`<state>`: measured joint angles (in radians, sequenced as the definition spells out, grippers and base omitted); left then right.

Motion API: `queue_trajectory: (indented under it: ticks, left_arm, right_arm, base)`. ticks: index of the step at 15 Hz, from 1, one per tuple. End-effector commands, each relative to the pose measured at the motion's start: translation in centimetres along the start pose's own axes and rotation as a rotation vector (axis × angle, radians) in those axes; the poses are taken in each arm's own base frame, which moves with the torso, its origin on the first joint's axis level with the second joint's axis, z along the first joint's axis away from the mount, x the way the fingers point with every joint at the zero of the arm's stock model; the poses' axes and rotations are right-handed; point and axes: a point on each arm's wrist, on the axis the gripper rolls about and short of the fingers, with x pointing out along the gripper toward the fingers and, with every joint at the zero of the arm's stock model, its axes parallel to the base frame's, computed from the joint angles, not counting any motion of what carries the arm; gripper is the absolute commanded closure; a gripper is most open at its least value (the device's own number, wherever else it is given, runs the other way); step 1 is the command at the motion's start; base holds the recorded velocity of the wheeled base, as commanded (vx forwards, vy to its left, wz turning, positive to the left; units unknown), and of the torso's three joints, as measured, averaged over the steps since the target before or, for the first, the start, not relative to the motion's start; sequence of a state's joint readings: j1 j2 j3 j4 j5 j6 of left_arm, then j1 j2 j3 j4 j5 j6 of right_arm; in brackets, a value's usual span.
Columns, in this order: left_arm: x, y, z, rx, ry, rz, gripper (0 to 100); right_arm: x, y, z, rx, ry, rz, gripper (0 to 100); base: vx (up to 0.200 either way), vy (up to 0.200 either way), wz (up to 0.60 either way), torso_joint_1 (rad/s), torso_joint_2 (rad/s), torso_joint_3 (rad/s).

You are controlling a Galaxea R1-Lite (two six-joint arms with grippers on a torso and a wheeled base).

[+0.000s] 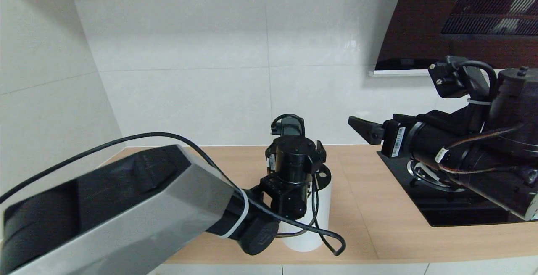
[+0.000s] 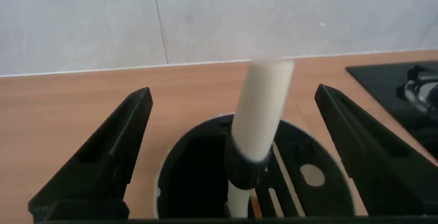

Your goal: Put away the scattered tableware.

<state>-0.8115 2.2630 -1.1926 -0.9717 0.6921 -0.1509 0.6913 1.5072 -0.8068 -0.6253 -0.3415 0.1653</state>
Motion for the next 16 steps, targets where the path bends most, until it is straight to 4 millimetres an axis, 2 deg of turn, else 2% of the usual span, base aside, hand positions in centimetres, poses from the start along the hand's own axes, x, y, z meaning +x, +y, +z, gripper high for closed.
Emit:
queue_trajectory:
  ticks: [1, 2, 3, 4, 5, 6, 7, 9, 11, 12, 14, 15, 16]
  left_arm:
    - [-2.9, 1.3, 5.9, -0.078, -0.093, -0.036, 0]
    - [-5.3, 2.7, 9.5, -0.120, -0.144, -0.087, 0]
    - [-7.1, 3.9, 11.6, -0.143, -0.175, -0.127, 0]
    - [-8.6, 5.0, 13.0, -0.149, -0.193, -0.165, 0]
    - [-8.6, 5.0, 13.0, -0.149, -0.193, -0.165, 0]
    - [-11.3, 7.4, 15.3, -0.161, -0.226, -0.207, 0]
    - [-13.7, 10.6, 15.8, -0.125, -0.209, -0.198, 0]
    - [-17.1, 14.6, 14.9, -0.082, -0.171, -0.207, 0]
    - [-20.5, 18.8, 12.7, -0.049, -0.138, -0.144, 0]
    - [-22.2, 20.5, 12.4, -0.047, -0.155, -0.102, 0]
    - [-25.5, 22.9, 12.2, -0.048, -0.192, -0.035, 0]
    - [-29.0, 24.5, 11.6, -0.048, -0.212, -0.018, 0]
    - [-30.7, 25.2, 11.2, -0.046, -0.216, -0.018, 0]
  right_arm:
    - [-0.1, 0.0, 0.1, 0.001, -0.003, 0.000, 0]
    - [-0.1, 0.0, 0.1, 0.002, -0.006, 0.001, 0]
    - [-0.2, -0.1, 0.2, 0.003, -0.007, 0.000, 0]
    - [-0.2, -0.3, 0.3, 0.003, -0.011, -0.009, 0]
    - [-0.2, -0.3, 0.3, 0.003, -0.011, -0.009, 0]
    - [-0.8, -0.9, 0.6, 0.007, -0.026, -0.025, 0]
    - [-1.9, -1.7, 1.6, 0.012, -0.064, -0.039, 0]
    - [-4.5, -2.9, 2.6, -0.021, -0.118, -0.069, 0]
    - [-7.8, -4.4, 2.3, -0.037, -0.151, -0.098, 0]
    - [-9.6, -5.3, 2.0, -0.054, -0.172, -0.125, 0]
    - [-13.0, -7.1, 1.5, -0.072, -0.227, -0.193, 0]
    - [-16.0, -8.2, 1.0, -0.075, -0.283, -0.257, 0]
    - [-17.4, -8.6, 0.7, -0.075, -0.302, -0.279, 0]
  base:
    - [0.000, 0.000, 0.00, 0.000, 0.00, 0.000]
    - [0.000, 0.000, 0.00, 0.000, 0.00, 0.000]
    - [0.000, 0.000, 0.00, 0.000, 0.00, 0.000]
    - [0.000, 0.000, 0.00, 0.000, 0.00, 0.000]
    - [0.000, 0.000, 0.00, 0.000, 0.00, 0.000]
    - [0.000, 0.000, 0.00, 0.000, 0.00, 0.000]
    - [0.000, 0.000, 0.00, 0.000, 0.00, 0.000]
    - [0.000, 0.000, 0.00, 0.000, 0.00, 0.000]
    - [0.000, 0.000, 0.00, 0.000, 0.00, 0.000]
    - [0.000, 0.000, 0.00, 0.000, 0.00, 0.000]
    - [0.000, 0.000, 0.00, 0.000, 0.00, 0.000]
    - [0.000, 0.000, 0.00, 0.000, 0.00, 0.000]
    - [0.000, 0.000, 0.00, 0.000, 0.00, 0.000]
